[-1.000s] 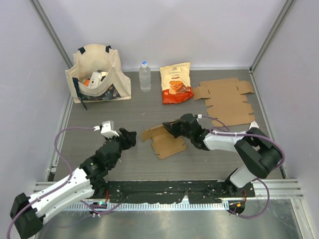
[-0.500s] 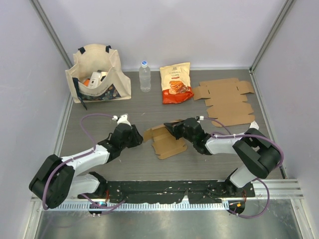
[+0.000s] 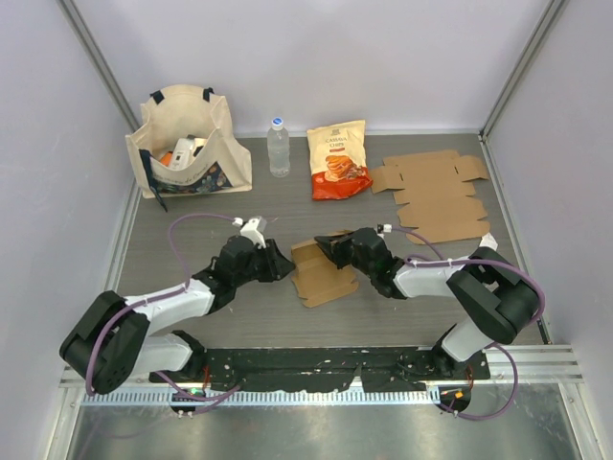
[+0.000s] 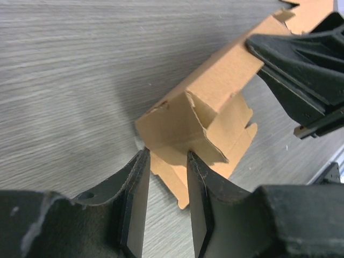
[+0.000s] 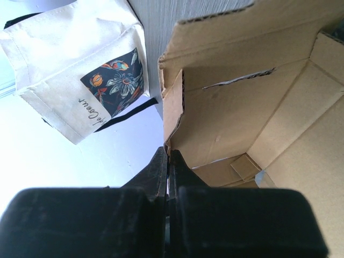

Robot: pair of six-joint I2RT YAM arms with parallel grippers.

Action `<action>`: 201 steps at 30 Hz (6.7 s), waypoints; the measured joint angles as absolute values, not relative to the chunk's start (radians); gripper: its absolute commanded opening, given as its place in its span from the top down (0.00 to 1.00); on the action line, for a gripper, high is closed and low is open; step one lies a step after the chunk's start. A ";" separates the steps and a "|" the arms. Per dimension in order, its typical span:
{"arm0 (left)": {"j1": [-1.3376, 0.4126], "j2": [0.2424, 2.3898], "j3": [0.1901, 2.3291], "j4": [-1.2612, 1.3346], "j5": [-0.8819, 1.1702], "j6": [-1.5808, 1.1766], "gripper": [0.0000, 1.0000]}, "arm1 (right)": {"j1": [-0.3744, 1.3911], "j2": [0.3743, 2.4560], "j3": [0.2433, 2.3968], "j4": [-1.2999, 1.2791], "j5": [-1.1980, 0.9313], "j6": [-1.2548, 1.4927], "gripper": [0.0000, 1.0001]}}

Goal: Fold the paper box

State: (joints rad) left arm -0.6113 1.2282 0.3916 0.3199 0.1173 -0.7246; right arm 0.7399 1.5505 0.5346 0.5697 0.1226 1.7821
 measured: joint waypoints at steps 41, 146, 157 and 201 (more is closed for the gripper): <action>-0.783 1.232 0.274 0.516 -0.154 -0.576 0.56 | 0.795 1.672 0.361 1.050 0.205 1.644 0.99; -1.106 1.740 0.829 -0.157 -1.061 -0.951 0.38 | 0.900 1.816 0.342 1.304 0.421 1.593 0.99; -1.099 0.911 0.534 -0.195 -0.671 -0.848 0.38 | 0.865 1.834 0.337 1.348 0.281 1.508 0.99; -1.048 1.455 0.660 0.012 -0.756 -0.664 0.76 | 0.836 1.723 0.337 1.180 0.221 1.533 0.99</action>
State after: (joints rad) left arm -1.0477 1.4551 0.6598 0.0124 -0.7559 -0.6643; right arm 0.8364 1.7233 0.3370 1.1805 0.2214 1.5330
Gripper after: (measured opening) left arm 0.261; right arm 0.037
